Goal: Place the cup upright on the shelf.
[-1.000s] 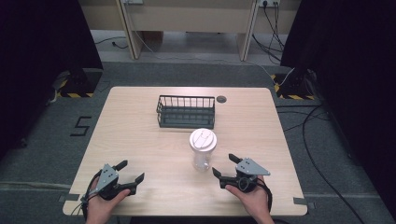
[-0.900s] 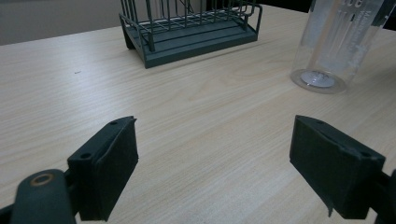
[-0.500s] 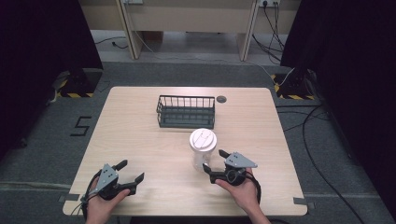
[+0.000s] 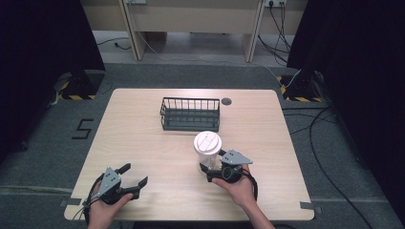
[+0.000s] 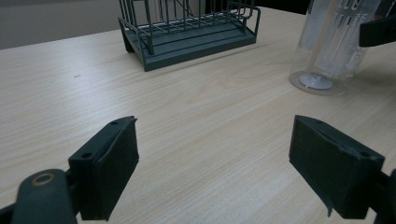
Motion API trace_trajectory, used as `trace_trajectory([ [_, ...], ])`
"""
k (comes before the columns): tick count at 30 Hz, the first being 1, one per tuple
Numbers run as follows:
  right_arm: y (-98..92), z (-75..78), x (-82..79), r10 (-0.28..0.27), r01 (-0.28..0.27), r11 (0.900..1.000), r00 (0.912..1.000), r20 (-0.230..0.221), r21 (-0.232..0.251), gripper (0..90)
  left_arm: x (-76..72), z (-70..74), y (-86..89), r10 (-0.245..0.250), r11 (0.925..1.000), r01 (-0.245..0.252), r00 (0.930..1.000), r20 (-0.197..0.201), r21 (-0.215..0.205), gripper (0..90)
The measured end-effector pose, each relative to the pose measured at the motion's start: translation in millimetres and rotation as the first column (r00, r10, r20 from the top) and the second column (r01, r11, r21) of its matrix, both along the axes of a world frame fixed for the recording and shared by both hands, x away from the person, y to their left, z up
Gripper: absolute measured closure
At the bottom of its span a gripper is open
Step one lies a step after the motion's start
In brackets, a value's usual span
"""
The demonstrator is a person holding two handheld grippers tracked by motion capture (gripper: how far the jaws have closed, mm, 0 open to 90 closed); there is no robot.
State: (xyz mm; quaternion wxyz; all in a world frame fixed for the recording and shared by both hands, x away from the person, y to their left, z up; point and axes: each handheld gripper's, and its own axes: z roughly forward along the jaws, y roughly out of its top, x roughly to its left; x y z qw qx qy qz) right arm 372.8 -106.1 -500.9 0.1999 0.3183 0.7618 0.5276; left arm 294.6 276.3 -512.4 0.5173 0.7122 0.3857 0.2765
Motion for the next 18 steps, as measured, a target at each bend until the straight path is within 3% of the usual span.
trace_trajectory([
  [18,10.4,-1.3,6.3,0.015,-0.016,1.0,0.9987,0.049,0.013,18.1,-0.1,0.5,-0.3,-0.012,0.9999,0.012,0.9999,0.003,-0.009,15.9],
])
